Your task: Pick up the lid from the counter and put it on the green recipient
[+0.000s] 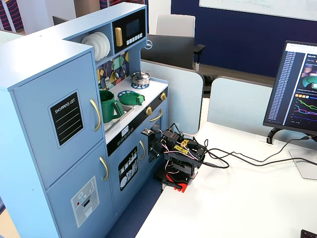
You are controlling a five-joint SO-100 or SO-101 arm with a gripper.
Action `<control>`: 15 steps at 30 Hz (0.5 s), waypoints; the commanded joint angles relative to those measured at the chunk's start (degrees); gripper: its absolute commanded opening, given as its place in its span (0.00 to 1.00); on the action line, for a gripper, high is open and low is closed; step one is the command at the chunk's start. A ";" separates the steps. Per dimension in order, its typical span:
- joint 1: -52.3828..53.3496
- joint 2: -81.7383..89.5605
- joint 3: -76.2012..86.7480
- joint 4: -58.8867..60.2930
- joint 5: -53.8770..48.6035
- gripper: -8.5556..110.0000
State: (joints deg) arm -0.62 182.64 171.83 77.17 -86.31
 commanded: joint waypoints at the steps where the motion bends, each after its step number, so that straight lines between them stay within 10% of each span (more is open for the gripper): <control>1: 2.81 -0.53 -0.09 10.63 -0.62 0.11; 15: 7.38 -0.62 -1.58 2.55 -1.23 0.07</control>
State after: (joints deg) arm 3.08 182.64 171.91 77.17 -87.80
